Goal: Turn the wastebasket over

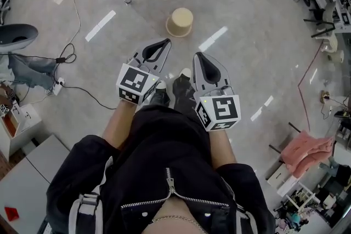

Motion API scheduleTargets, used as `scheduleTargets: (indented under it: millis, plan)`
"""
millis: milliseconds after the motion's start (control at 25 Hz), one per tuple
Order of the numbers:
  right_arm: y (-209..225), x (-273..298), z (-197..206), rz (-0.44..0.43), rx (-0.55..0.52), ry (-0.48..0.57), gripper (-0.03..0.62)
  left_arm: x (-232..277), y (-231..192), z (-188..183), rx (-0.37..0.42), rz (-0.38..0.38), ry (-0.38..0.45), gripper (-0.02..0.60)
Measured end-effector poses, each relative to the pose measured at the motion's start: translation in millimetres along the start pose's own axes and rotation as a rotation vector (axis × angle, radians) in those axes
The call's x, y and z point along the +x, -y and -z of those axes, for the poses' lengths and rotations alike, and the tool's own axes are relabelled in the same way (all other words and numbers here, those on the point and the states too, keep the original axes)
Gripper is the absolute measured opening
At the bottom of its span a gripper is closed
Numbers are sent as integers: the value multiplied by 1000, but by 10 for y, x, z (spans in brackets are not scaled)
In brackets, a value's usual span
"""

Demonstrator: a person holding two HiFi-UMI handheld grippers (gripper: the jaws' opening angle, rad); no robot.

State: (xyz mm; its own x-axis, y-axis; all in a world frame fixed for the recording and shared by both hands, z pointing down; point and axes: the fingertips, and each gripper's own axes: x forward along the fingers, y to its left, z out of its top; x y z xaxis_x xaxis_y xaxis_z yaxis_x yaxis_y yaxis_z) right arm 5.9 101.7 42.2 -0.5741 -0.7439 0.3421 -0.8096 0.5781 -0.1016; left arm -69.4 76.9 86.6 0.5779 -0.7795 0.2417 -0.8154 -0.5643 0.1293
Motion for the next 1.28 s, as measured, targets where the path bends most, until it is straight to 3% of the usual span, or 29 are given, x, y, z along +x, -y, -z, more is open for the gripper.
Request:
scheduleTargets:
  millis: [320, 960, 1280]
  plan:
    - [341, 137, -39, -27, 15, -6, 12, 383, -16, -49, -1, -17, -30, 5]
    - [1695, 307, -138, -67, 100, -13, 12, 1609, 266, -309, 69, -27, -110, 5]
    - [2178, 448, -106, -103, 104, -42, 11, 1910, 185, -296, 41, -82, -137, 5]
